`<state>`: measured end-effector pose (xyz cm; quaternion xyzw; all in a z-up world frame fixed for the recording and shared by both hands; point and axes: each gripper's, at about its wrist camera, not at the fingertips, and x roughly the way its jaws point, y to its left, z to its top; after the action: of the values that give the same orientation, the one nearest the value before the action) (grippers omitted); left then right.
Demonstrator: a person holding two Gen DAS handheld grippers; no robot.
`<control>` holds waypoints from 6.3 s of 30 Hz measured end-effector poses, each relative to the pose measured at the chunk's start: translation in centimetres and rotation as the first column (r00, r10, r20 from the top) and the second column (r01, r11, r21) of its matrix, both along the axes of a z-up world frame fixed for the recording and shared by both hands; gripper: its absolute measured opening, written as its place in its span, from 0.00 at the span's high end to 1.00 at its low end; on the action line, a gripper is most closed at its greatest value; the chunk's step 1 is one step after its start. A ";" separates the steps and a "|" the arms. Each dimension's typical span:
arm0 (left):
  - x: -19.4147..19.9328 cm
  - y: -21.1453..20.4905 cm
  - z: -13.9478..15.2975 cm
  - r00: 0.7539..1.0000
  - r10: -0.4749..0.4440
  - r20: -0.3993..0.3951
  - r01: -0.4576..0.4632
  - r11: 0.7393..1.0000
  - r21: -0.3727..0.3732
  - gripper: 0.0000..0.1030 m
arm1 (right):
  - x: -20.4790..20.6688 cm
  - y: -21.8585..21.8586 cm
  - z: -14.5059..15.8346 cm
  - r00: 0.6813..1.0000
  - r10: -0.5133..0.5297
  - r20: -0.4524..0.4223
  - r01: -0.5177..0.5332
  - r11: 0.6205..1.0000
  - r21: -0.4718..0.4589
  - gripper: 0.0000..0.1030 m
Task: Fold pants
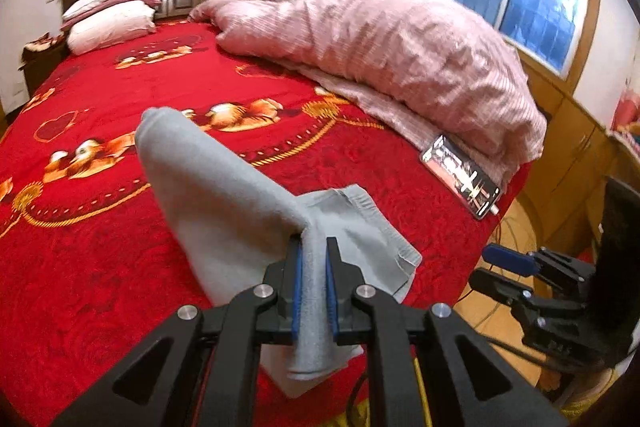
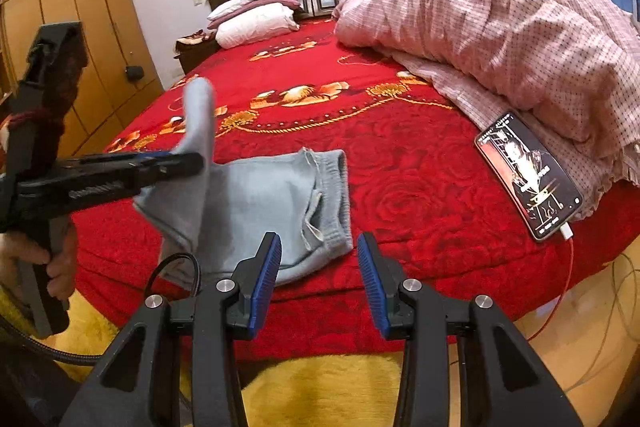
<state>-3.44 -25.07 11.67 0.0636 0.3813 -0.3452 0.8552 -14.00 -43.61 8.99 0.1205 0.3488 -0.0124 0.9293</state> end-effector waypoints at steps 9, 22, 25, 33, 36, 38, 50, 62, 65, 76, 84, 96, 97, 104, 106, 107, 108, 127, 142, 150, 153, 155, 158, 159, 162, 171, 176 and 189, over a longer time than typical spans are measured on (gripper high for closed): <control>1.2 -5.6 -4.3 0.994 -0.057 -0.091 0.067 0.991 0.112 0.90 | 0.4 -0.9 -1.1 1.000 0.000 -0.022 0.001 1.000 0.031 0.60; 1.9 -6.6 -6.2 0.981 -0.085 -0.173 0.105 0.988 0.110 0.80 | 1.9 -0.4 -2.1 0.998 0.018 -0.055 -0.015 0.999 0.051 0.60; 1.3 -5.9 -5.0 0.983 -0.085 -0.165 0.101 0.991 0.088 0.72 | 2.3 -0.2 -2.1 0.998 0.026 -0.057 -0.022 0.998 0.062 0.60; 1.1 -2.3 -2.2 0.993 -0.005 -0.119 0.013 0.998 0.064 0.45 | 4.5 0.1 -1.5 0.996 0.065 -0.065 -0.061 0.996 0.068 0.60; 1.7 -0.2 -2.0 0.991 0.065 -0.118 -0.058 0.996 0.061 0.38 | 5.6 0.4 -1.1 0.993 0.096 -0.066 -0.091 0.993 0.074 0.55; 2.3 1.3 -2.4 0.986 0.112 -0.126 -0.105 0.992 0.065 0.37 | 6.4 0.7 -1.0 0.990 0.121 -0.065 -0.115 0.989 0.089 0.52; 3.7 4.6 -6.2 0.949 0.222 -0.224 -0.205 0.974 0.098 0.37 | 10.9 2.2 -3.2 0.965 0.203 -0.168 -0.174 0.969 0.173 0.52; 3.6 4.6 -7.0 0.948 0.209 -0.242 -0.192 0.977 0.092 0.37 | 12.9 3.7 -4.9 0.954 0.228 -0.194 -0.187 0.960 0.209 0.52; 3.7 4.6 -7.0 0.946 0.211 -0.245 -0.194 0.977 0.092 0.35 | 12.7 3.8 -4.7 0.959 0.219 -0.181 -0.180 0.962 0.205 0.66; 4.1 5.6 -6.8 0.939 0.237 -0.249 -0.227 0.971 0.070 0.34 | 11.5 4.4 -2.5 0.972 0.210 -0.108 -0.191 0.968 0.161 0.84; 4.0 6.1 -6.0 0.940 0.242 -0.239 -0.237 0.970 0.051 0.34 | 8.8 3.6 2.0 0.981 0.195 0.018 -0.195 0.972 0.131 0.87; 4.7 3.8 -4.9 0.956 0.158 -0.247 -0.164 0.986 -0.003 0.34 | 8.5 -0.9 -1.4 0.991 0.102 -0.092 -0.088 0.986 0.145 0.87; 4.7 3.5 -5.0 0.956 0.148 -0.252 -0.155 0.988 -0.006 0.34 | 8.6 -1.1 -2.0 0.990 0.095 -0.105 -0.080 0.986 0.143 0.87; 4.5 1.1 -6.8 0.954 0.106 -0.279 -0.103 0.994 0.026 0.34 | 9.3 -1.8 -5.8 0.981 0.102 -0.163 -0.089 0.993 0.084 0.85; 4.2 0.5 -7.8 0.951 0.096 -0.294 -0.086 0.995 0.046 0.34 | 9.1 -2.0 -6.3 0.982 0.107 -0.154 -0.094 0.992 0.088 0.85; 4.1 0.3 -8.2 0.949 0.087 -0.304 -0.075 0.996 0.050 0.34 | 9.0 -2.1 -6.4 0.983 0.109 -0.147 -0.097 0.991 0.090 0.85; 3.9 0.0 -8.7 0.947 0.078 -0.313 -0.064 0.996 0.054 0.34 | 8.9 -2.1 -6.4 0.983 0.113 -0.142 -0.102 0.991 0.086 0.85; 4.1 -0.5 -8.5 0.956 0.078 -0.282 -0.065 0.996 0.055 0.32 | 8.5 -2.1 -3.5 0.980 0.112 -0.167 -0.092 0.988 0.125 0.48; 6.0 -1.5 -10.1 0.950 0.071 -0.305 -0.065 0.997 0.029 0.27 | 10.4 -3.2 -8.8 0.976 0.150 -0.157 -0.103 0.956 0.275 0.42; 6.0 -2.0 -10.1 0.955 0.065 -0.290 -0.065 0.998 0.010 0.31 | 8.7 -2.7 -8.6 0.990 0.049 -0.131 -0.003 0.945 0.328 0.52; 6.1 -1.8 -9.9 0.947 0.062 -0.316 -0.070 0.998 -0.012 0.39 | 8.3 -2.7 -8.5 0.994 0.032 -0.108 0.008 0.937 0.349 0.59; 6.2 -1.8 -9.8 0.946 0.059 -0.320 -0.069 0.997 -0.018 0.44 | 7.7 -3.0 -8.5 0.995 0.020 -0.097 0.018 0.926 0.378 0.63; 6.1 -1.8 -9.4 0.947 0.052 -0.316 -0.062 0.998 -0.022 0.52 | 7.3 -3.2 -8.1 0.997 0.005 -0.079 0.027 0.917 0.397 0.67; 6.0 -1.7 -9.3 0.949 0.049 -0.312 -0.060 0.998 -0.023 0.54 | 7.2 -3.1 -7.9 0.997 0.000 -0.073 0.029 0.917 0.398 0.67; 5.8 -1.5 -8.5 0.953 0.038 -0.299 -0.049 0.998 -0.031 0.61 | 7.0 -2.6 -7.5 0.998 -0.010 -0.068 0.037 0.914 0.405 0.68; 5.2 -0.1 -7.3 0.958 0.051 -0.282 -0.061 0.998 -0.028 0.63 | 7.4 -1.1 -6.7 0.999 0.005 -0.052 0.017 0.910 0.415 0.68; 4.9 0.8 -6.6 0.962 0.063 -0.265 -0.074 0.997 -0.033 0.63 | 7.7 -0.5 -6.1 0.999 0.005 -0.041 0.013 0.913 0.408 0.68; 4.5 3.7 -4.5 0.970 0.082 -0.230 -0.101 0.992 -0.072 0.64 | 9.0 2.3 -3.7 0.999 0.042 0.002 -0.039 0.921 0.388 0.68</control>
<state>1.04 -21.33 7.13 -0.0295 0.4641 -0.3262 0.8230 -4.96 -41.30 5.25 0.2948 0.3499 0.0756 0.8860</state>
